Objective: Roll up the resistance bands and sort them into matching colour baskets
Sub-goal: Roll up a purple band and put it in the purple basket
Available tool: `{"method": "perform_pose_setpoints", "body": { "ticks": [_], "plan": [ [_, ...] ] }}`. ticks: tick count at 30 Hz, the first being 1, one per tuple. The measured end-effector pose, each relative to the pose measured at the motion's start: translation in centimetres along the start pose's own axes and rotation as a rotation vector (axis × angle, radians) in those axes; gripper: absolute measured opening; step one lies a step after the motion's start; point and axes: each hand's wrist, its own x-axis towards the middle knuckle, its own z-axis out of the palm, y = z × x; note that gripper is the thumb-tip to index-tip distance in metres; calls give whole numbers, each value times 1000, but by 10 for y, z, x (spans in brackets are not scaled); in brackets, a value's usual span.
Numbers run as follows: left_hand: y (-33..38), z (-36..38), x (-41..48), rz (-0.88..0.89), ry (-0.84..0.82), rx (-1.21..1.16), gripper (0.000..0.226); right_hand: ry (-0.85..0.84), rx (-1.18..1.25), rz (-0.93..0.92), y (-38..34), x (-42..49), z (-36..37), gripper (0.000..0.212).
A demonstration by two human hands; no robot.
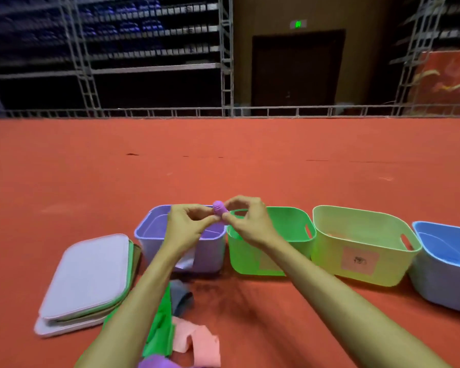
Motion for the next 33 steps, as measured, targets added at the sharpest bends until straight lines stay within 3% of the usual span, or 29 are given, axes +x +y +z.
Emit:
{"method": "perform_pose_setpoints", "body": {
  "ticks": [5, 9, 11, 16, 20, 33],
  "plan": [
    [-31, -61, 61, -123, 50, 420, 14, -176, -156, 39, 10, 66, 61, 9],
    [-63, -78, 102, -250, -53, 720, 11, -314, -379, 95, 32, 97, 102, 1],
    [-83, -79, 118, -328, -137, 792, 12, -388, -467, 129, 47, 110, 119, 7],
    [-117, -71, 147, -460, -329, 869, 24, -548, -629, 220, 71, 130, 151, 19],
    [-143, -62, 152, -526, -414, 870, 23, -651, -691, 230, 88, 136, 164, 13],
    [-148, -75, 147, -566, -394, 886, 29, -709, -663, 275, 82, 131, 170, 5]
  ]
}}
